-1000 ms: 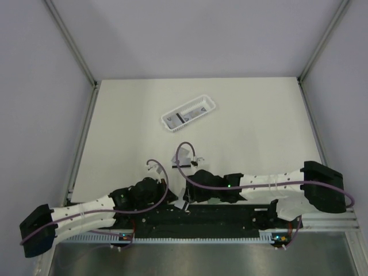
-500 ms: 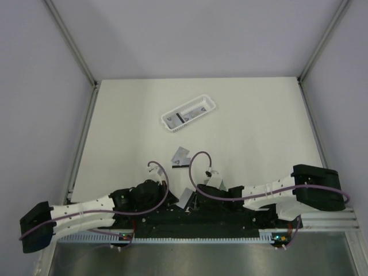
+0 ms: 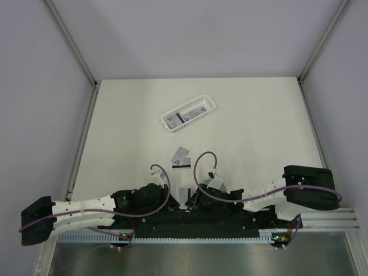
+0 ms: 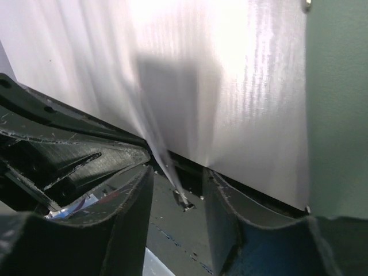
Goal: Put the credit cards into the card holder
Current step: Pick up the credit card at the corner of the board.
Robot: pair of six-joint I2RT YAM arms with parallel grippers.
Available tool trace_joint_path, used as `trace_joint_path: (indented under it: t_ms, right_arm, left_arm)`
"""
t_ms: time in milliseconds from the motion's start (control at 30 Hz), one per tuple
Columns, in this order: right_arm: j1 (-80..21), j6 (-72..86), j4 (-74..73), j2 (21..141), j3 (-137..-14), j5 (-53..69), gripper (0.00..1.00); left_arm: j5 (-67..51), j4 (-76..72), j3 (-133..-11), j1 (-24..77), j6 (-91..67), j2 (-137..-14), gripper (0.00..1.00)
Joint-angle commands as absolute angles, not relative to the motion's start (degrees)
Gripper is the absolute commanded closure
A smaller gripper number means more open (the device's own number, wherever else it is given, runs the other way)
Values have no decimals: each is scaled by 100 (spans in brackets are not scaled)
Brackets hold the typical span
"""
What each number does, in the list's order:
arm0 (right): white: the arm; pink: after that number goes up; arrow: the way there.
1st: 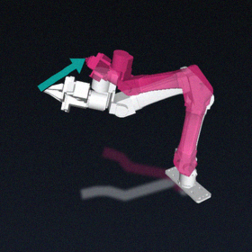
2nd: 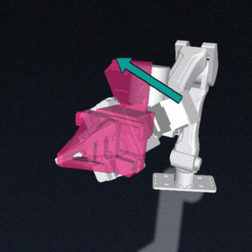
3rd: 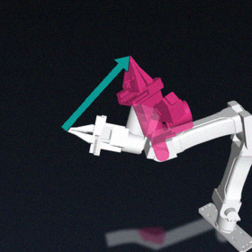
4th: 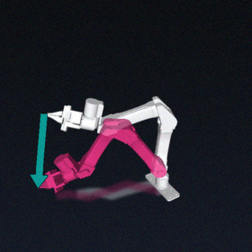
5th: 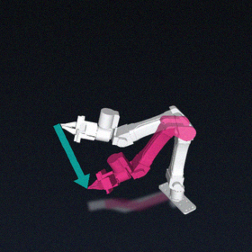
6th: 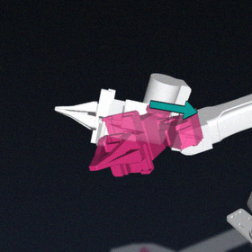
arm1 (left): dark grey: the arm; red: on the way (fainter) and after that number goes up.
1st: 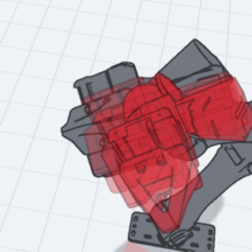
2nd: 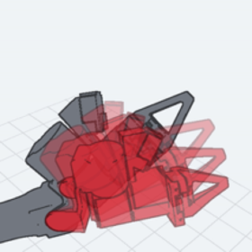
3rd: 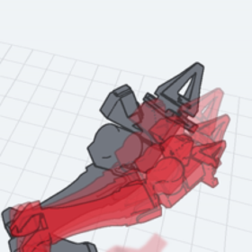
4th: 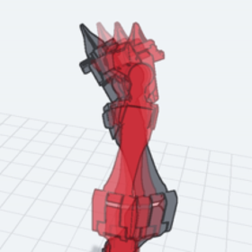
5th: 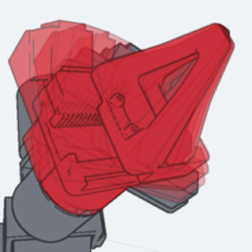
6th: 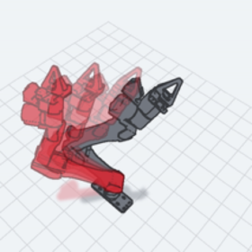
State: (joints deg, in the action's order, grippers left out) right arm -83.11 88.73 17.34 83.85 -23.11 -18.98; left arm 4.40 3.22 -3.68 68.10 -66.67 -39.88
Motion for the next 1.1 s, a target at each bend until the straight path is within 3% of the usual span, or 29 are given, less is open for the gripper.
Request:
trace_joint_path:
  t_ms: [0, 233, 467, 733, 967, 1067]
  right_arm:
    - [-8402, 9123, 2012, 8648, -2066, -2012, 64]
    - [-8411, 8781, 2311, 8535, -2048, -2276, 80]
    - [-8402, 8026, 3276, 8587, -1978, -2101, 81]
    - [-8402, 7576, 3744, 9158, -2311, -1574, 76]
    - [-8402, 7313, 3701, 8712, -2118, -1827, 100]
    - [-8411, 7006, 2764, 7922, -2170, -2274, 100]
  left_arm:
    - [668, 246, -255, 6934, -6794, -4122, 100]
    - [764, 149, -334, 7093, -6847, -4324, 100]
    - [861, 167, -431, 7110, -6829, -4298, 100]
    - [888, 193, -483, 7119, -6794, -4272, 100]
    - [1010, 614, -606, 7119, -6785, -3983, 100]
    - [1221, 1237, -974, 7119, -6671, -3535, 94]
